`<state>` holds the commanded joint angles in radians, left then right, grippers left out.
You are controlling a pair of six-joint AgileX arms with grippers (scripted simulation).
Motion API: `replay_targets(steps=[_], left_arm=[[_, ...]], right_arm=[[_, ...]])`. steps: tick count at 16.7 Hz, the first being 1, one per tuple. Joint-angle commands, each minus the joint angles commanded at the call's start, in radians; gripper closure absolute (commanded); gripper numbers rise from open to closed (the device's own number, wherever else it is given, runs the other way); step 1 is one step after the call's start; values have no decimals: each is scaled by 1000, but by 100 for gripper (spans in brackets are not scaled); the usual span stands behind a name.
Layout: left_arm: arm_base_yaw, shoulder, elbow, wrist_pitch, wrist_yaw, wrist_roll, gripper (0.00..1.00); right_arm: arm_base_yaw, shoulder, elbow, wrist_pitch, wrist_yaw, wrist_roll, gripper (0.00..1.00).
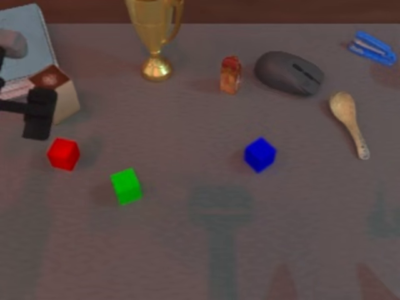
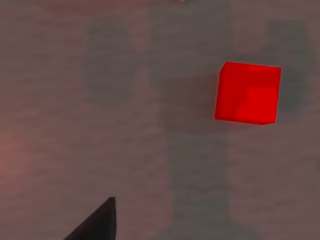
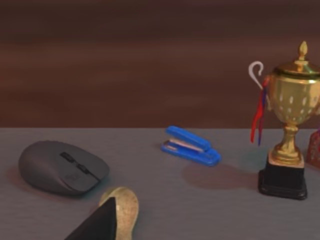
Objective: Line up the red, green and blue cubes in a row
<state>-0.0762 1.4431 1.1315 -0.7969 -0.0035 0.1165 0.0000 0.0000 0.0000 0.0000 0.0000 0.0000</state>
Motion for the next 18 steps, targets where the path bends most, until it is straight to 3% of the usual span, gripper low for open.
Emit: replay_targets(steps=[9,18], left_arm=[[-35,603,504,-329,5,48,0],[-34,661,537,-339,6,54,0]], right_arm=[[0,0,0,0,0,0,0],[0,0,0,0,0,0,0]])
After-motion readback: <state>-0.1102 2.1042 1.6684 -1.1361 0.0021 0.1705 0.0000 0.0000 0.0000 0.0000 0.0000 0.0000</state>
